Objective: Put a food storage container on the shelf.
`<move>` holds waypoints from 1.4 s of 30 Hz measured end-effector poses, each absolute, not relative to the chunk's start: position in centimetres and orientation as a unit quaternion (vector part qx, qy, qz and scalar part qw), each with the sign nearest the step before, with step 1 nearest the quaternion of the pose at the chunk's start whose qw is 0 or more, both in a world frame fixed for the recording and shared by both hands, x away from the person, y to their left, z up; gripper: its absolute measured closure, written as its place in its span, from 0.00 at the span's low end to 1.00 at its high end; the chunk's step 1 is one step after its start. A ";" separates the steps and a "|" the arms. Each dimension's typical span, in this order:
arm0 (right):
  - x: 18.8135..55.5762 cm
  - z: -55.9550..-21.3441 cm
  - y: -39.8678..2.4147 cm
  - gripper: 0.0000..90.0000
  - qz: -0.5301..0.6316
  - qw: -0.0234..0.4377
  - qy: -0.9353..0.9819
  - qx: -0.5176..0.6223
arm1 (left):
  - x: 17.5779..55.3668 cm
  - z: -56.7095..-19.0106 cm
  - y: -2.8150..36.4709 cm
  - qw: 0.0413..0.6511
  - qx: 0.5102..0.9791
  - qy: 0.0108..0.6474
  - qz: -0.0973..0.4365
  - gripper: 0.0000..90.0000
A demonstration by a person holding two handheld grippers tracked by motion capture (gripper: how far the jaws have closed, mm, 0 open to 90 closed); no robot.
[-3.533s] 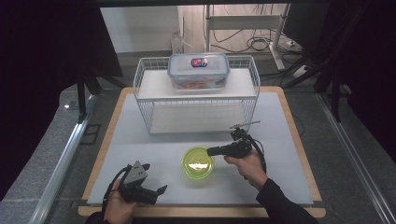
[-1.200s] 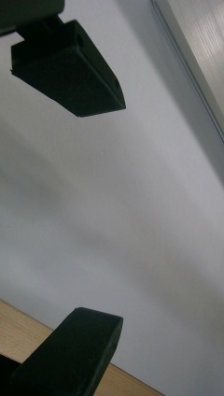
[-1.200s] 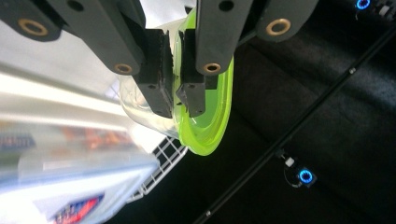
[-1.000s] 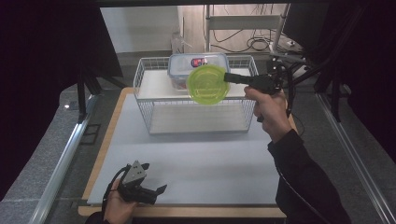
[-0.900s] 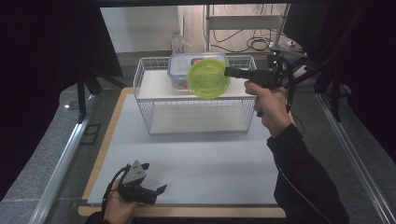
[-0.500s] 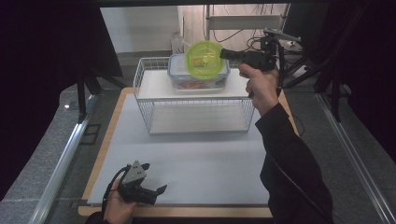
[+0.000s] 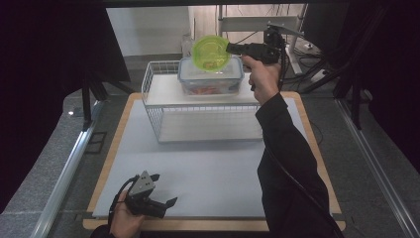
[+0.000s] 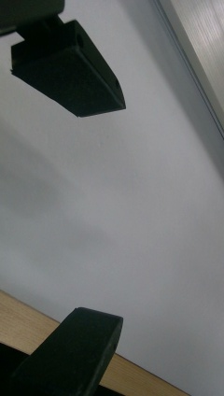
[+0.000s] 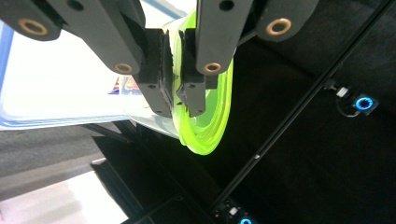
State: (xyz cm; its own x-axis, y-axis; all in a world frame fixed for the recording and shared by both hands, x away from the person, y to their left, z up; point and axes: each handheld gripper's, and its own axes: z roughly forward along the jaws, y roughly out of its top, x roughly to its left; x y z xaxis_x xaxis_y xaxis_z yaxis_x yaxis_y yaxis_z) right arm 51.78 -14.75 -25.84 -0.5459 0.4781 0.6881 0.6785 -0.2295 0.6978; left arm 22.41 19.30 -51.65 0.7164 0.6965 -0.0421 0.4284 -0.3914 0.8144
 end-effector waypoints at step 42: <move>50.8 -26.6 -14.2 0.36 -0.612 0.000 -0.633 -0.473 | 22.4 -51.8 19.1 0.427 0.824 0.341 0.152 0.02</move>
State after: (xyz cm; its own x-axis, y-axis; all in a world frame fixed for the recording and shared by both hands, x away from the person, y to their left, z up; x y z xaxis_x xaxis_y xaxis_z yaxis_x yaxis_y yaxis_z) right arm 50.85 -14.19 -26.57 -0.5522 0.5996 0.5792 0.5989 -0.1981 0.7760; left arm 22.44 19.14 -51.77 0.7209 0.6919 -0.0403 0.4320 -0.4031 0.8068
